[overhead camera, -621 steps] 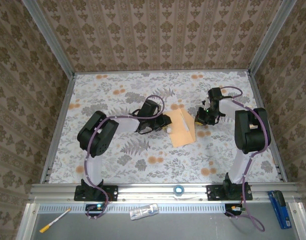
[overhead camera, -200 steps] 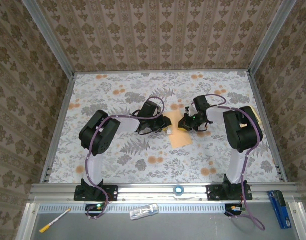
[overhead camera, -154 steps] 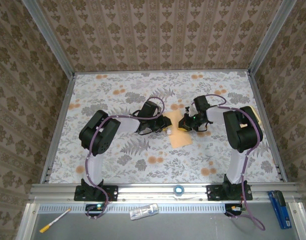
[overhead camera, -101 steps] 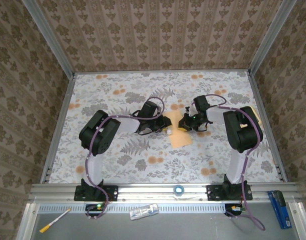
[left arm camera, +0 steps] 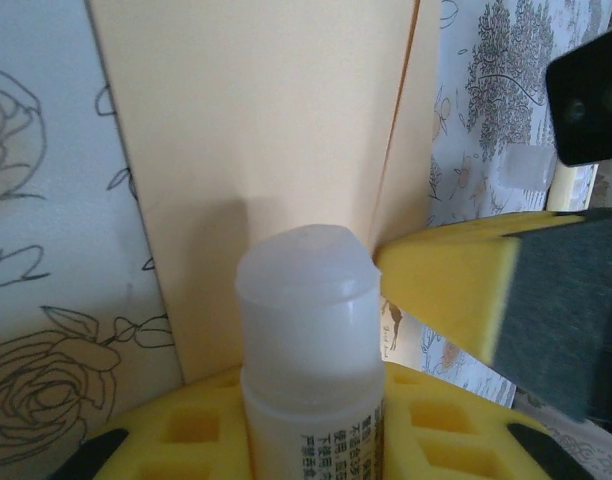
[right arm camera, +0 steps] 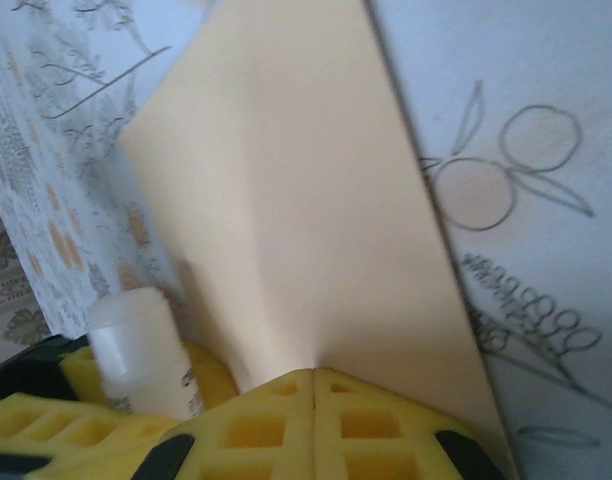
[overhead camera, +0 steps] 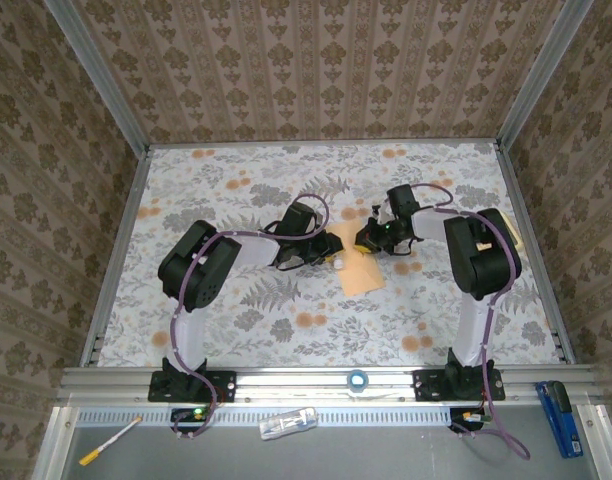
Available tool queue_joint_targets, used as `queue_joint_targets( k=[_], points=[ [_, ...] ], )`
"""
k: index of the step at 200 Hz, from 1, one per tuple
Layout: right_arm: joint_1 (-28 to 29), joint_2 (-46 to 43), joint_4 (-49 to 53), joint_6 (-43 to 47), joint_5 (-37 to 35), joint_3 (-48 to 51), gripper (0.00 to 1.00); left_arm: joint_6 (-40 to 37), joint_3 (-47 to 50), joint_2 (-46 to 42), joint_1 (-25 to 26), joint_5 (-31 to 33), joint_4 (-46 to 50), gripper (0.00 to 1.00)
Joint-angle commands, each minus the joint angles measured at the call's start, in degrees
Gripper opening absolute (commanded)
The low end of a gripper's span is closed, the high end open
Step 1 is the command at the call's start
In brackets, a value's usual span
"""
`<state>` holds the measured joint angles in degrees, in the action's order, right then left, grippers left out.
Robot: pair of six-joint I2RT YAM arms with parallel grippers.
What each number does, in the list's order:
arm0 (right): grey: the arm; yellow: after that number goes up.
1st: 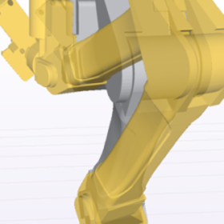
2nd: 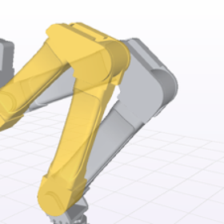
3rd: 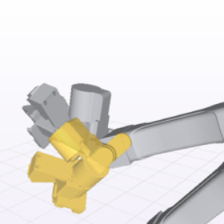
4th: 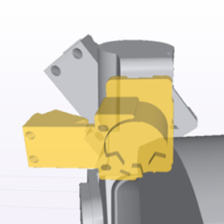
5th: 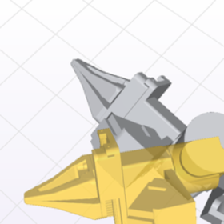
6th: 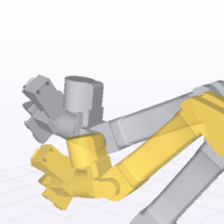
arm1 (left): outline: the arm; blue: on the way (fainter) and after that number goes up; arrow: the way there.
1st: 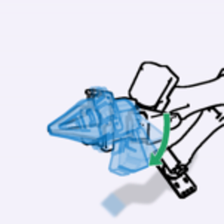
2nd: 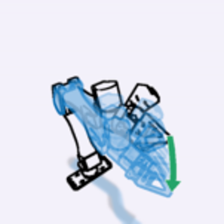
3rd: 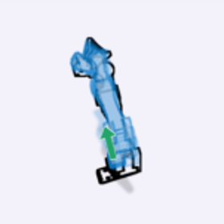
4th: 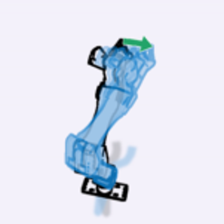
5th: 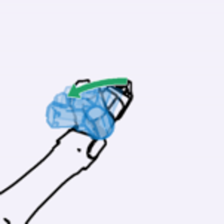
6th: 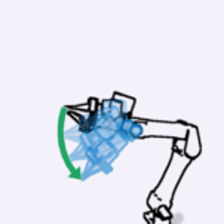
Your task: Place the letter into the envelope and seal it
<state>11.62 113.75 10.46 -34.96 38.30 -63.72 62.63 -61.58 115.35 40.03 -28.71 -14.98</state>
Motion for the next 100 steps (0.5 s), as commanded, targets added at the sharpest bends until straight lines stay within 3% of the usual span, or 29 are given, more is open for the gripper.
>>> queue_joint_targets(
  k=[1, 59, 100],
  points=[
    [-0.1, 2.4, 0.0, -0.8, -0.2, -1.1, 0.04, 0.3, 0.9, -0.5, -0.6, -0.1, 0.6, 0.07],
    [-0.1, 3.2, -1.1, -0.9, -1.3, 1.3, 0.04, 0.4, 1.2, -0.7, -0.5, 0.1, 0.5, 0.07],
    [-0.1, -1.8, -0.6, -1.4, -0.5, 1.8, 0.04, 0.1, 0.5, -0.5, -0.6, -0.2, 0.9, 0.07]
  ],
)
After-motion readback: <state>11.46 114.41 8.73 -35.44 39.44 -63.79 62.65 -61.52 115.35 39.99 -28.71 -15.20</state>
